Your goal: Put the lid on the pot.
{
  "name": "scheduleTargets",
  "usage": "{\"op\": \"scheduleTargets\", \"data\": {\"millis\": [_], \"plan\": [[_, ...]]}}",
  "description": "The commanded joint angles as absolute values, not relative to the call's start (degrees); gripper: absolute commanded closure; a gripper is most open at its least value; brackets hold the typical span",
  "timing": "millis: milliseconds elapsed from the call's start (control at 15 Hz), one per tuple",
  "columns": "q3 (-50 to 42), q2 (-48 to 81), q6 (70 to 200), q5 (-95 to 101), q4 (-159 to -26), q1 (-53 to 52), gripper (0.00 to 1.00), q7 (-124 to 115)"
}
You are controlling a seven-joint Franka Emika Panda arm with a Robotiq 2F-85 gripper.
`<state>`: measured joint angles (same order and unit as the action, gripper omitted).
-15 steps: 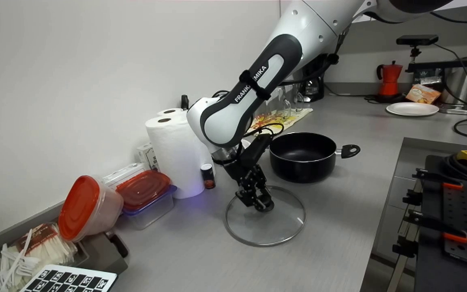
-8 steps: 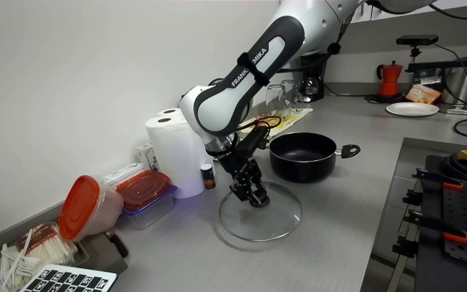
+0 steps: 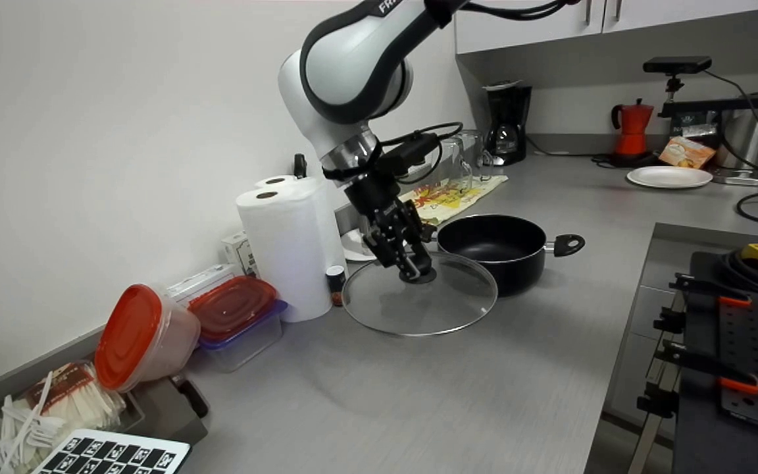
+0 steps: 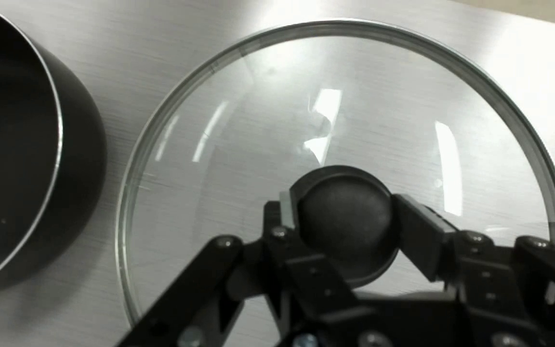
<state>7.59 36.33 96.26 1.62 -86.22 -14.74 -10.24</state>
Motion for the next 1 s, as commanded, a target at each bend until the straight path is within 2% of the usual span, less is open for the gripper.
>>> {"op": "scheduleTargets", "data": {"millis": [0, 533, 933], "plan": [[7.1, 29.7, 93.0, -1.4, -90.3, -12.3, 0.74, -9.7], [3.4, 22.8, 94.5, -6.8, -95.7, -4.0, 0.74, -9.1], [0.1, 22.6, 95.8, -9.4, -97.4, 1.0, 0.74, -9.6]]}}
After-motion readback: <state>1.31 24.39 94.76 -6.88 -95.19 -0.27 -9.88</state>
